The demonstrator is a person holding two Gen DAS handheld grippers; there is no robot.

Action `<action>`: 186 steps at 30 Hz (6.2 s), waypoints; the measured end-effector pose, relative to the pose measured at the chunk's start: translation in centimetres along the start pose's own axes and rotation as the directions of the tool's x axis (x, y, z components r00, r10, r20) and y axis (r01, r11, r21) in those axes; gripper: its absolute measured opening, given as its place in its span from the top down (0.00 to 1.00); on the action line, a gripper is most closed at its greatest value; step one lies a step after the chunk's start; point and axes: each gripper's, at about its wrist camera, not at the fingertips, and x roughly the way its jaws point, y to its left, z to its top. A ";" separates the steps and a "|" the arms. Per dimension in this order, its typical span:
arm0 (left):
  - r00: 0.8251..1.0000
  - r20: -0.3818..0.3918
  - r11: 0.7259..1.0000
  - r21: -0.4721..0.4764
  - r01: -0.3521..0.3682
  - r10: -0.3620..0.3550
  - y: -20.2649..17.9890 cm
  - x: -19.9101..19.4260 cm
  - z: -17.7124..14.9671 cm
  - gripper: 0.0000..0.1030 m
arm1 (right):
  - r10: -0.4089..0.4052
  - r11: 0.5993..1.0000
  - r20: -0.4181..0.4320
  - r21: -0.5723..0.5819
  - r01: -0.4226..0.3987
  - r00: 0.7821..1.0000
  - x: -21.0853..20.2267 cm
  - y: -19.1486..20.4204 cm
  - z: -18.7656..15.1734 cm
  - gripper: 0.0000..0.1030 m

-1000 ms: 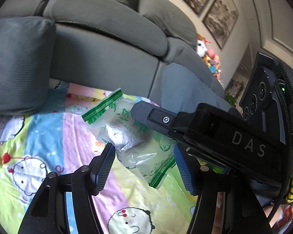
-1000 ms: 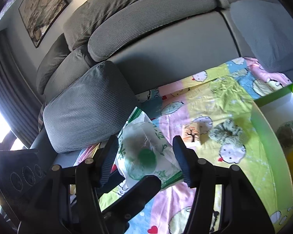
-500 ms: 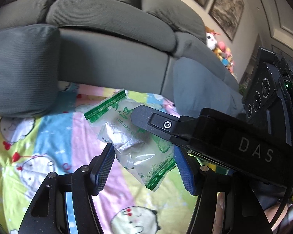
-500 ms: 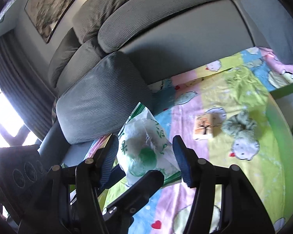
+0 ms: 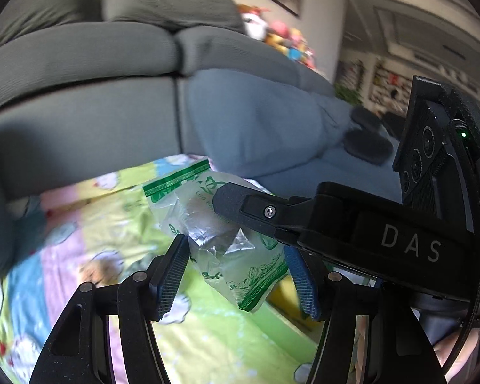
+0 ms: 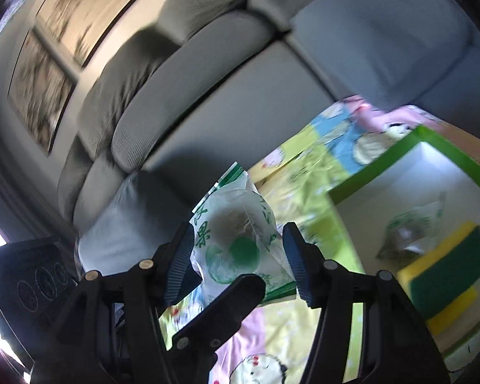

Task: Organize objects
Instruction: 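Carry the plastic bag with the right tool into the green box and release, then move the right tool to the grey-green knitted cloth and close on it, then hold the knitted cloth in the right tool above the blanket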

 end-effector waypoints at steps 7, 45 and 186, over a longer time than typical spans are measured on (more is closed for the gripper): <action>0.993 -0.081 0.996 0.023 0.082 -0.080 -1.9 4.8 0.8 0.39 | -0.079 0.991 0.056 0.110 0.072 0.995 -1.6 -4.6 0.9 0.46; 0.991 -0.118 0.958 -0.287 0.029 -0.066 4.3 3.5 -3.0 0.27 | -0.360 0.921 0.080 0.193 0.339 0.930 -2.1 -8.5 0.7 0.33; 0.770 -0.423 0.708 -0.334 -0.623 0.478 22.6 2.4 -16.7 0.01 | -0.420 0.906 -0.448 -0.261 0.334 0.789 16.4 -1.9 -10.4 0.79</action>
